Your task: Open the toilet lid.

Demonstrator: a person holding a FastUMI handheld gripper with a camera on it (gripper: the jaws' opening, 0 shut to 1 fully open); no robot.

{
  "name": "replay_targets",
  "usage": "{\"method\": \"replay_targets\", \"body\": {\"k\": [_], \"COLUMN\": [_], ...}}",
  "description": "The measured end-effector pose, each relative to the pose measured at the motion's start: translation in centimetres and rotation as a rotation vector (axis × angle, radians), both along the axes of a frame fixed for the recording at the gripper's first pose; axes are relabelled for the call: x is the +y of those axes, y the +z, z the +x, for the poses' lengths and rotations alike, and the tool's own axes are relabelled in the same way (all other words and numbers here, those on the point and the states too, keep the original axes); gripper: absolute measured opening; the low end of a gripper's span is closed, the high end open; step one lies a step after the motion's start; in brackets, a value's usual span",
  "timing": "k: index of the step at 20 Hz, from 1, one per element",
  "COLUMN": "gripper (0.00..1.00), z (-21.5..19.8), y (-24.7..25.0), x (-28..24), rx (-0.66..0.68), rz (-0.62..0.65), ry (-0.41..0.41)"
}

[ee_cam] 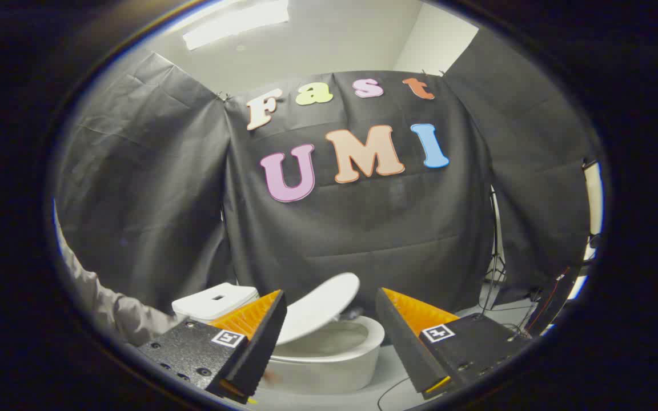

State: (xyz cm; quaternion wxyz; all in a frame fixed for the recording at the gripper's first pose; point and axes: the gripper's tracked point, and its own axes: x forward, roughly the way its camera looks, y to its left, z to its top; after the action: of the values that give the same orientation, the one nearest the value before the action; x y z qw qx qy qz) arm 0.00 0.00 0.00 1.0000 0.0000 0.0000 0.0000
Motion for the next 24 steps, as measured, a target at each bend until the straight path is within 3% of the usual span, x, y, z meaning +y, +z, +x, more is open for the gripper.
{"method": "replay_targets", "body": {"k": [12,15,20,24], "gripper": [0.97,0.92,0.84,0.72], "z": [0.2,0.3,0.7,1.4], "y": [-0.6,-0.2,0.8,0.3], "x": [1.6,1.3,-0.2,-2.8], "rx": [0.007,0.005,0.002,0.048], "rz": [-0.063,-0.064,-0.133,-0.128], "ry": [0.008,0.02,-0.078,-0.249]}}
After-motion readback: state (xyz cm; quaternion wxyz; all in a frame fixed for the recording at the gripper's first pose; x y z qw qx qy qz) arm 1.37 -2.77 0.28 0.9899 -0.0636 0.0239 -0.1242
